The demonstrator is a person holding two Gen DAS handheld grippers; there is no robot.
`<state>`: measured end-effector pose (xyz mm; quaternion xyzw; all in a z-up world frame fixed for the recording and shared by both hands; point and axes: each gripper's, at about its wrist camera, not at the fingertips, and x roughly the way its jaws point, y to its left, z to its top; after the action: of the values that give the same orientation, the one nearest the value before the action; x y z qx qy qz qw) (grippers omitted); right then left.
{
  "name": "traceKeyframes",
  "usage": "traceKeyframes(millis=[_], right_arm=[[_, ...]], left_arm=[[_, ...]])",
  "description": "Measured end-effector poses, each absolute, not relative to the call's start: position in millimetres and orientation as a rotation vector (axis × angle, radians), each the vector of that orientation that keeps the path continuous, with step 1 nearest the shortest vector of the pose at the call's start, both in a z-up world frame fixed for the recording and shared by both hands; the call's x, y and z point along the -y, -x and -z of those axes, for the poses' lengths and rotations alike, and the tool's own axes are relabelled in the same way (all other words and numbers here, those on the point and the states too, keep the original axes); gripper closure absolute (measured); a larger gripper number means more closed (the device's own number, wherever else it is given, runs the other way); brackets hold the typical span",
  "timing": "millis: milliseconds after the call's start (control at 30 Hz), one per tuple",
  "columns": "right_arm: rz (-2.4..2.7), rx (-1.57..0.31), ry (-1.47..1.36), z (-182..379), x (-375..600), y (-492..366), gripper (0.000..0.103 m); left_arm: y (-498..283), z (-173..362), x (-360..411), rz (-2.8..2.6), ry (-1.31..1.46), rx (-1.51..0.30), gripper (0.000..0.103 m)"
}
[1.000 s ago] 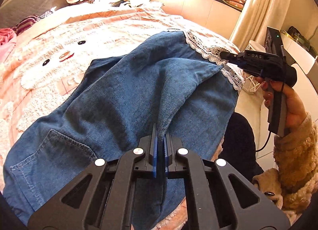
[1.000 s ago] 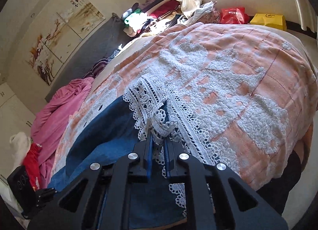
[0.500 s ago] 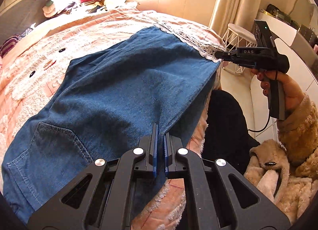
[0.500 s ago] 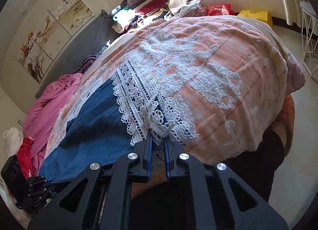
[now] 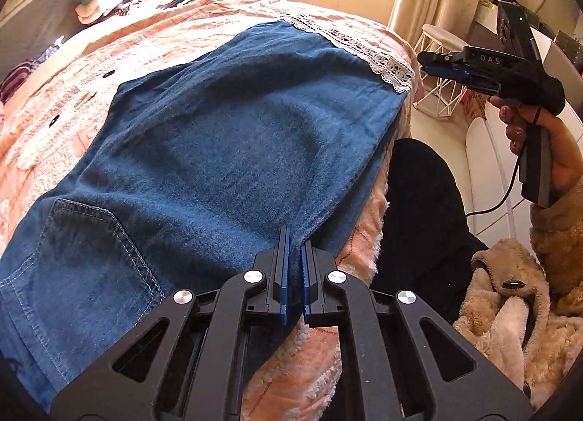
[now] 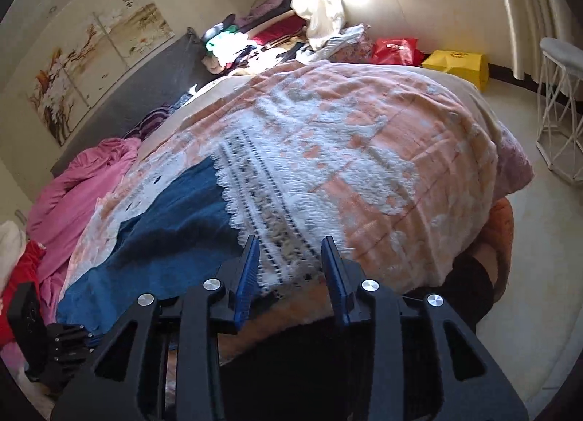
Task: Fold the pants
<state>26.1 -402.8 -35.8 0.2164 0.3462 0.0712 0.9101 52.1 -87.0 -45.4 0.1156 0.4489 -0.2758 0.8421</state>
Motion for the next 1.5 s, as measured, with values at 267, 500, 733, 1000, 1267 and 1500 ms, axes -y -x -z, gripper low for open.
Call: traceKeyframes(millis=[267,500,733,1000,1267,1500], right_arm=[[-0.313,-0.883,-0.242,65.8,326.3,-56.3,0.068],[-0.296,-0.878,-0.211,56.6,334.4,-43.4,0.068],[-0.373,-0.834,-0.211,42.1,317.5,-43.8,0.066],[-0.348,-0.923,-0.162,67.9,312.2,-49.9,0.07],[-0.333,-0.936,-0.144,71.6,318.3,-43.6,0.069],[-0.367,-0.863,-0.233,50.0,331.1,-35.8,0.066]], left_arm=[[-44.5,44.1,93.7,0.599,-0.314,-0.947,0.099],[-36.3,23.2,82.6,0.642,-0.248,-0.926,0.087],[-47.4,9.4,102.7,0.646,-0.233,-0.859,0.085],[-51.3,37.8,137.2,0.696,-0.306,-0.9,0.085],[-55.8,57.5,131.9,0.707,-0.236,-0.945,0.084],[-56.5,-0.2,95.0,0.693,-0.175,-0.863,0.068]])
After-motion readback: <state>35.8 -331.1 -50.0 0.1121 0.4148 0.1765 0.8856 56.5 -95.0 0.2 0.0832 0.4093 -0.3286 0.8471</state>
